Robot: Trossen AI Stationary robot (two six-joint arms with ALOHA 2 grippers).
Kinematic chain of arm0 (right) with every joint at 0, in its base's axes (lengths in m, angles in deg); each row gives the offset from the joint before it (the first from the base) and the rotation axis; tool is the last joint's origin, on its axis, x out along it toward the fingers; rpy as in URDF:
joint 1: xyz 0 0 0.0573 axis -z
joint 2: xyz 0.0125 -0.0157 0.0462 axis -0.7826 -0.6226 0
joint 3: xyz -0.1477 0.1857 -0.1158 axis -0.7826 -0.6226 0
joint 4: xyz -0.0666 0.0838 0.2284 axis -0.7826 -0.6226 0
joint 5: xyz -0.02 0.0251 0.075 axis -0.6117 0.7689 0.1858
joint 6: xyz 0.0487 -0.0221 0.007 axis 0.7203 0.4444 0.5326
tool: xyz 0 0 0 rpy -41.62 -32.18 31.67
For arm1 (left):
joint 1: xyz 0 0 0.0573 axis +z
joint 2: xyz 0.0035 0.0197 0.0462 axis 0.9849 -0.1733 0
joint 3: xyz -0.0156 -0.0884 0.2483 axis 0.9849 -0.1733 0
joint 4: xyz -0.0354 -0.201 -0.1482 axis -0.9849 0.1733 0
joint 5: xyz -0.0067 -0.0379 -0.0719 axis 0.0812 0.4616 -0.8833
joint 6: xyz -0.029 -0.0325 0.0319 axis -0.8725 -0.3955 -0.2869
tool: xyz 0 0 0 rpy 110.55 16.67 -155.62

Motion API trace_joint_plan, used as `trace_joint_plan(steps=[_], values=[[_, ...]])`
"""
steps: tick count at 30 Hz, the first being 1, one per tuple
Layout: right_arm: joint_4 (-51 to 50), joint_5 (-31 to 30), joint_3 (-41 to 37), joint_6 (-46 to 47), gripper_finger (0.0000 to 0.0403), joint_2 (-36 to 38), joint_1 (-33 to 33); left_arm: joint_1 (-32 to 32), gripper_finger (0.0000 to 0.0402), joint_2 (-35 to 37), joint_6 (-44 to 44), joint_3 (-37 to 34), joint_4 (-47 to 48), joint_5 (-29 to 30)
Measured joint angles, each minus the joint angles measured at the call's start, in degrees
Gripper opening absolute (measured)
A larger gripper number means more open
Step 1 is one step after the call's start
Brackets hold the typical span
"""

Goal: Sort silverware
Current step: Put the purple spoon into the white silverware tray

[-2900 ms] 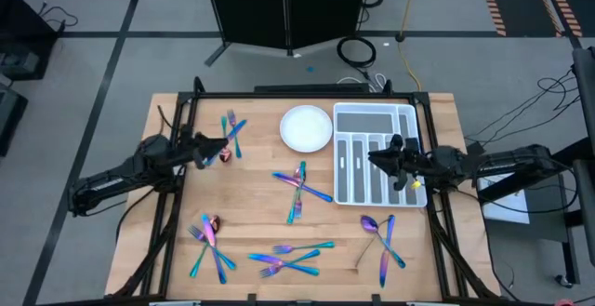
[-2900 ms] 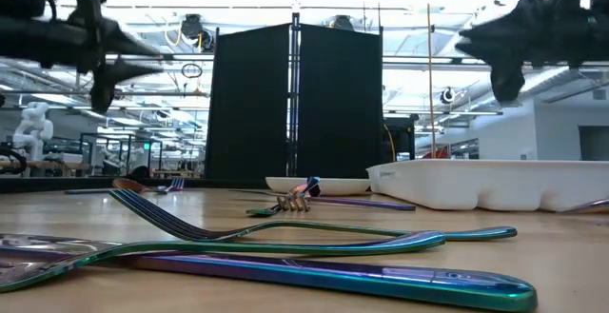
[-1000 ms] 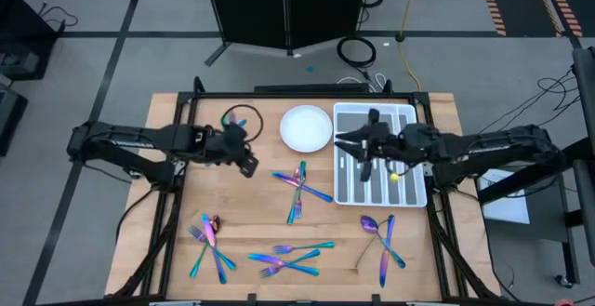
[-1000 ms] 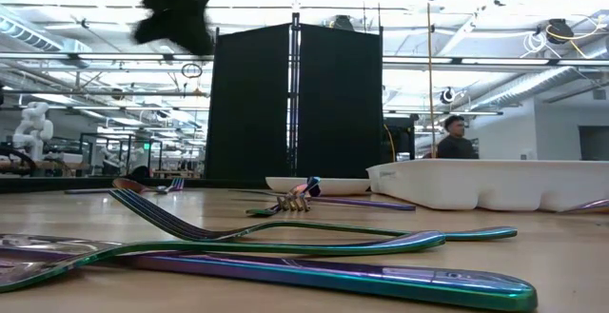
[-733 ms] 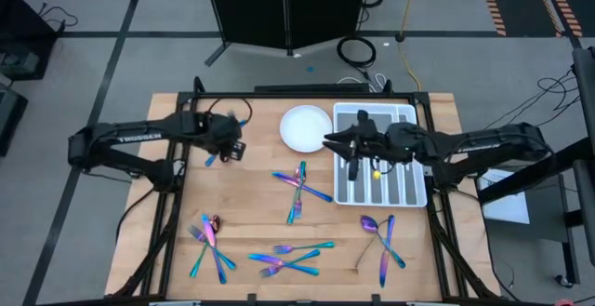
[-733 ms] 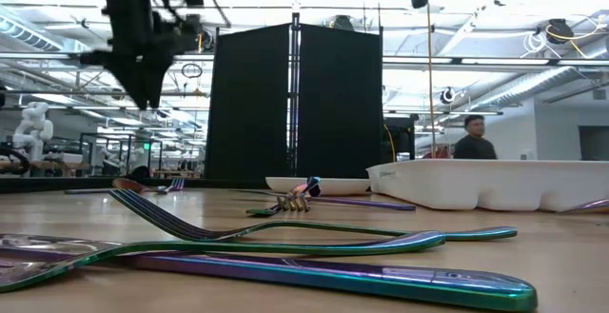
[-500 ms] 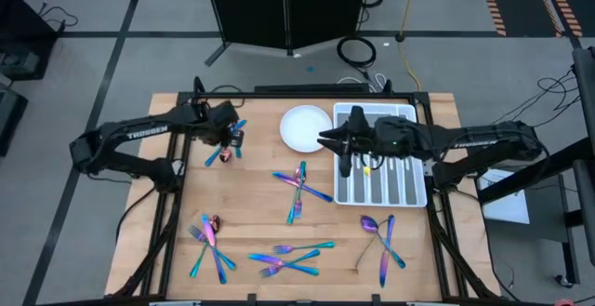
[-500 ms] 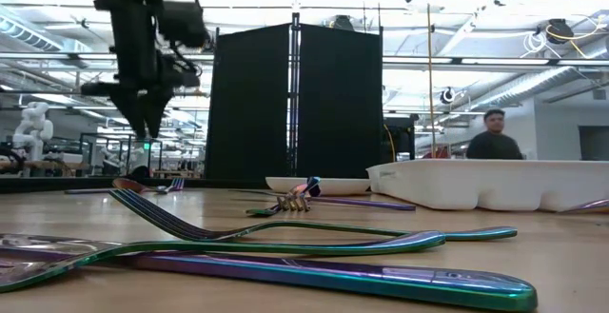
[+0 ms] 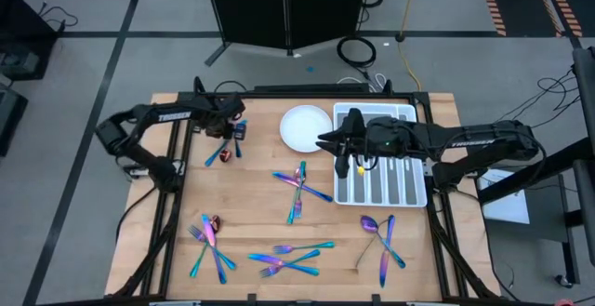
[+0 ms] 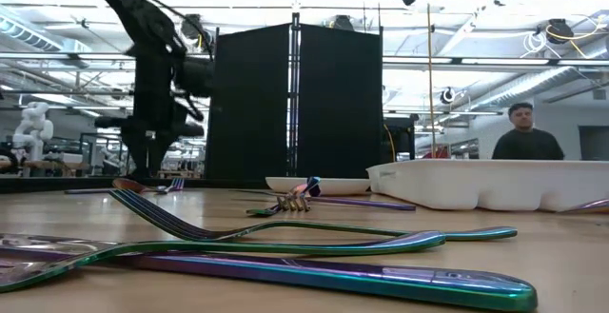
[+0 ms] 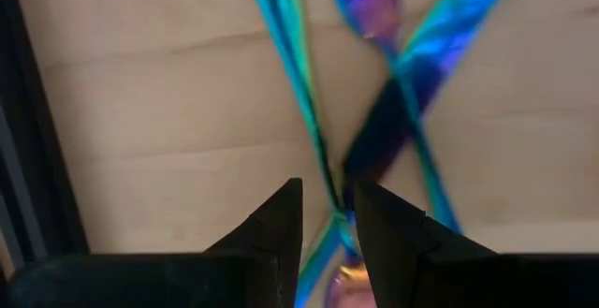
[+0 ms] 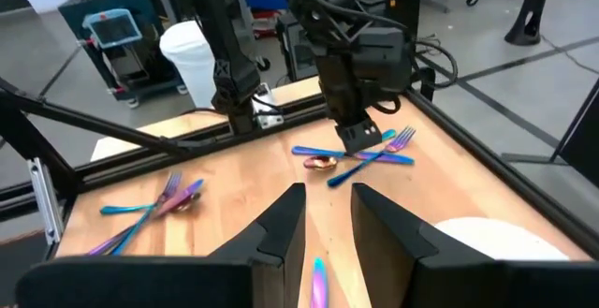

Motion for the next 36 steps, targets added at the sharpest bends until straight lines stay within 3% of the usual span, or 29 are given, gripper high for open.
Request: trace_joint_plan(steps=[6, 27, 36], values=[[-2.38, 0.03, 0.0, 0.02, 0.0082, -0.01, -0.28, 1.3, 0.0099, -3.39, 0.08, 0.0, -1.19, -0.16], [-5.1, 0.01, -0.01, 1.03, 0.0082, 0.0, -0.28, 3.43, 0.0097, -5.33, 0.0, -1.99, -5.73, -2.94], [-5.14, 0.0, -0.02, 1.03, 0.0082, 0.0, -0.28, 3.41, 0.001, -5.4, 0.04, -2.03, -6.61, -4.23]])
